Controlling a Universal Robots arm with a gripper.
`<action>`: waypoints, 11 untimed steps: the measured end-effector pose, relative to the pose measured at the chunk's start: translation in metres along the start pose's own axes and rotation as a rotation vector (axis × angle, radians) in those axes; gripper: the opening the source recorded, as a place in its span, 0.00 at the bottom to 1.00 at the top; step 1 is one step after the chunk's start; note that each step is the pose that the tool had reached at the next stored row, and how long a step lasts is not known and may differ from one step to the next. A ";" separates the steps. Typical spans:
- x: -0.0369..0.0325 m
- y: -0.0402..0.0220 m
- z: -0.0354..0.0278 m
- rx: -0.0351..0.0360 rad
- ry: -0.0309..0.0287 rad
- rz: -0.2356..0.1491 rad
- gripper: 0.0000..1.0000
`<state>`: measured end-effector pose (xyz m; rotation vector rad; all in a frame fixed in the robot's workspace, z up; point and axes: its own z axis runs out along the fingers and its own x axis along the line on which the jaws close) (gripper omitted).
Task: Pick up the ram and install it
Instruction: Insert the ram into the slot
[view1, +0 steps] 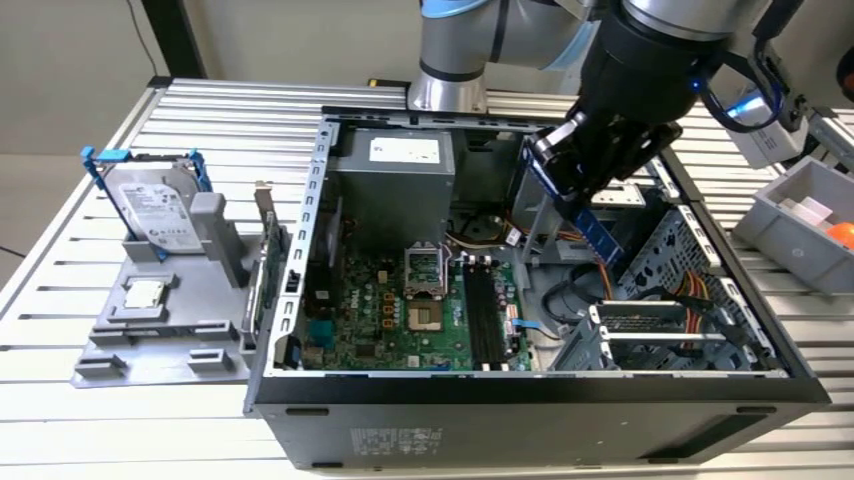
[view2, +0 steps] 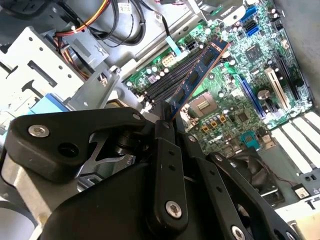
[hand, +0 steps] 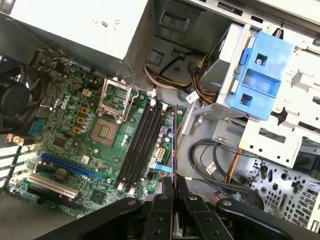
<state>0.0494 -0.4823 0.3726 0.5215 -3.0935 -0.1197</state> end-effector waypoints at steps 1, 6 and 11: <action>0.0000 0.0000 0.0001 0.0001 -0.0004 0.005 0.00; 0.0000 0.0000 0.0006 0.0004 -0.0022 0.030 0.00; 0.0000 -0.0001 0.0012 0.0007 -0.0043 0.056 0.00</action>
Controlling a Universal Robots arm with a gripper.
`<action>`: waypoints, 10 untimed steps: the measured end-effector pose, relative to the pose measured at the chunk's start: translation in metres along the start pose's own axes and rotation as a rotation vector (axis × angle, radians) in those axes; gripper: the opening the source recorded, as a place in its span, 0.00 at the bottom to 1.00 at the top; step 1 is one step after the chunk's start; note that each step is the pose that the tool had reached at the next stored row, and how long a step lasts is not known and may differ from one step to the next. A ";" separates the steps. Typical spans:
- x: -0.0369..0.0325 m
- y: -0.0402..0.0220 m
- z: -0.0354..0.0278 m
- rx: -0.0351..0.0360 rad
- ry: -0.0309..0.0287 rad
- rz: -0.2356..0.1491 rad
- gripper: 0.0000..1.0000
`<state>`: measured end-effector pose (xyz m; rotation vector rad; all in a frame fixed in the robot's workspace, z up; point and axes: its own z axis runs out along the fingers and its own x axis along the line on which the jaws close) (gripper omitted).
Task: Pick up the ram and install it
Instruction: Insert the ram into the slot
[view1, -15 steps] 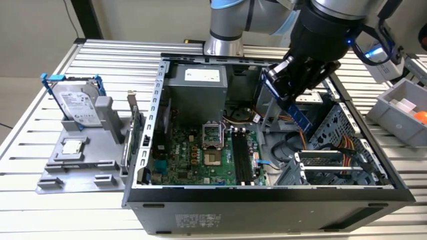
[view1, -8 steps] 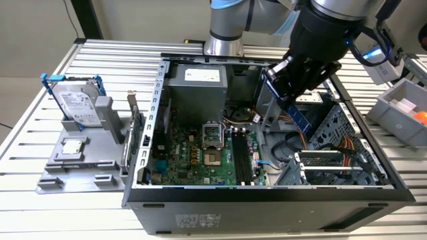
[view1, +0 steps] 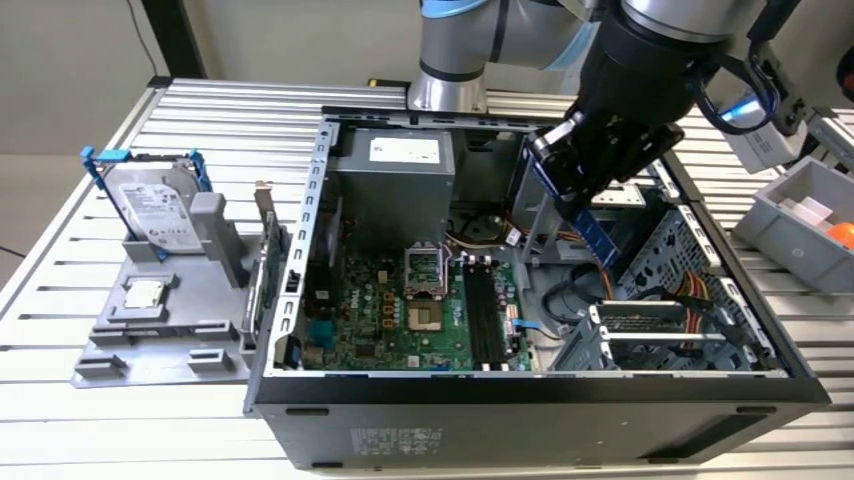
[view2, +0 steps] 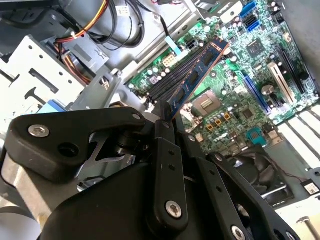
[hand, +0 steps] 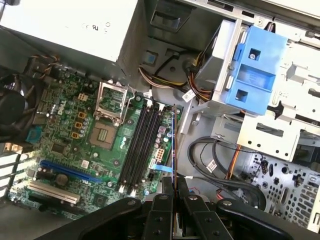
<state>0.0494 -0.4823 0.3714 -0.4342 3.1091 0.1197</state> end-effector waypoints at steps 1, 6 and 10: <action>0.0000 0.0000 0.0001 0.0001 -0.0005 0.007 0.00; 0.0000 -0.0001 0.0009 0.0007 -0.0032 0.044 0.00; 0.0001 -0.0001 0.0015 0.0010 -0.0054 0.073 0.00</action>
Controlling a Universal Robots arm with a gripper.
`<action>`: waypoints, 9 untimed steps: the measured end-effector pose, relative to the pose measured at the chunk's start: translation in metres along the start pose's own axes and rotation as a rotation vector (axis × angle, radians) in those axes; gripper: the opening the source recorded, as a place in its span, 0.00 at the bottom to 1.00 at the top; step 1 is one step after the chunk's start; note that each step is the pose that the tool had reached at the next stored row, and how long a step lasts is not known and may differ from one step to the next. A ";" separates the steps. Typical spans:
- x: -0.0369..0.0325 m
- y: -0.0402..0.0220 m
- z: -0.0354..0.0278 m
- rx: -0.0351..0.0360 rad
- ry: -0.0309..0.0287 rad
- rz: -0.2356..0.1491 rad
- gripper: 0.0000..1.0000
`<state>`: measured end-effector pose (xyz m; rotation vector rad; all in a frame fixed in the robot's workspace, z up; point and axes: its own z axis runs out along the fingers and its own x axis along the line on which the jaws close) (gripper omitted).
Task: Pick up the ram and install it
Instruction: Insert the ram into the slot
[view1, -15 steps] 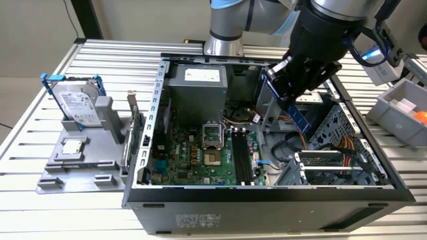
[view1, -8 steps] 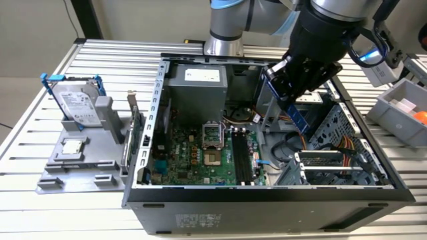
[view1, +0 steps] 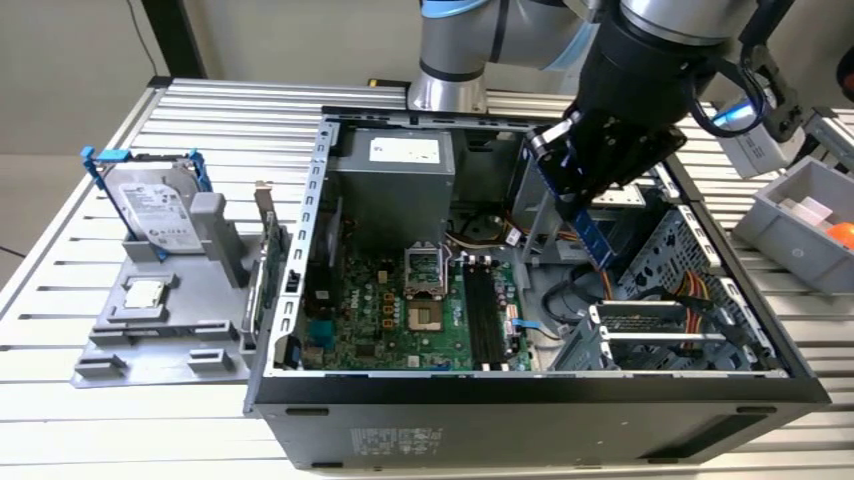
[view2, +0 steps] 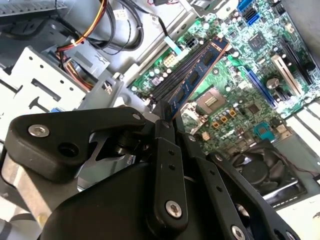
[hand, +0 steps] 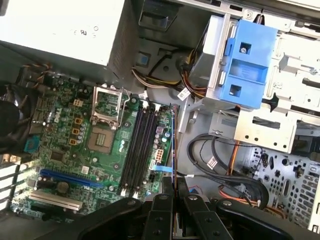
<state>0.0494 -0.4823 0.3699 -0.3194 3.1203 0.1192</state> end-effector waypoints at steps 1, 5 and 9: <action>0.0000 0.0000 0.0001 0.0000 -0.0005 0.007 0.00; 0.0000 0.0000 0.0007 0.0000 -0.0013 0.037 0.00; 0.0000 -0.0001 0.0015 0.0000 -0.0018 0.065 0.00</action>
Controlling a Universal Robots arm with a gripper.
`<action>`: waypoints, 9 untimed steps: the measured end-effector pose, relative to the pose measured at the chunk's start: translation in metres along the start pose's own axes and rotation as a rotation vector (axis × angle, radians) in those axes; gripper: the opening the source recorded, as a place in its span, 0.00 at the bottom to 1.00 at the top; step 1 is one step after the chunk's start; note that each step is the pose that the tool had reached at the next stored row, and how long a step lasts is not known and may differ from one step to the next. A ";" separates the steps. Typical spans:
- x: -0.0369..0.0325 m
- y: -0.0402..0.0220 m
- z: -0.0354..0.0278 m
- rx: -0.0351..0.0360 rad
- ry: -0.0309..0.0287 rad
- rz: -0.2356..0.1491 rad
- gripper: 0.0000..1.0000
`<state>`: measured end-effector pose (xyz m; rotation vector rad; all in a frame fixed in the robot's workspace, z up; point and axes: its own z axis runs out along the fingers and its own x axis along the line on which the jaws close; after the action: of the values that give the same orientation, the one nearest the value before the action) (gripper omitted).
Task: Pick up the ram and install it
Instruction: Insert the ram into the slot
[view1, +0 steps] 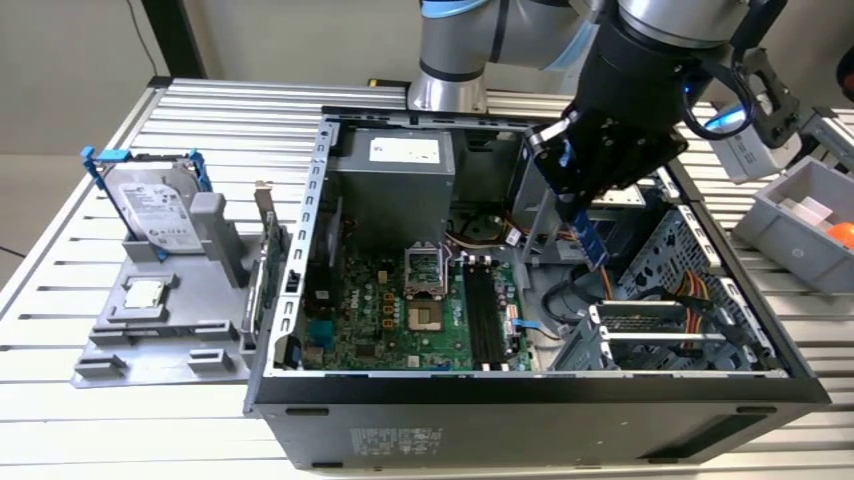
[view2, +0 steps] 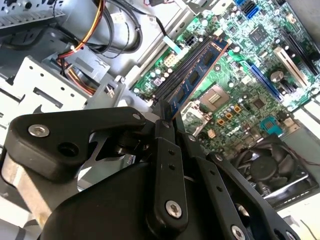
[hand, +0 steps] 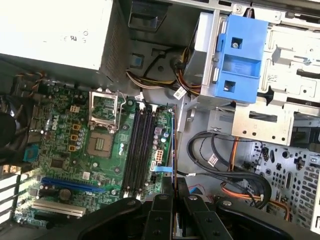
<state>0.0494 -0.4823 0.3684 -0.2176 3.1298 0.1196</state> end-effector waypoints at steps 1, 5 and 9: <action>0.0000 0.0000 0.0001 0.0002 -0.0004 0.006 0.00; 0.0000 0.0000 0.0003 0.0001 -0.0011 0.014 0.00; 0.0000 0.0000 0.0003 0.0002 -0.0011 0.015 0.00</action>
<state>0.0494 -0.4823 0.3682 -0.1946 3.1307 0.1193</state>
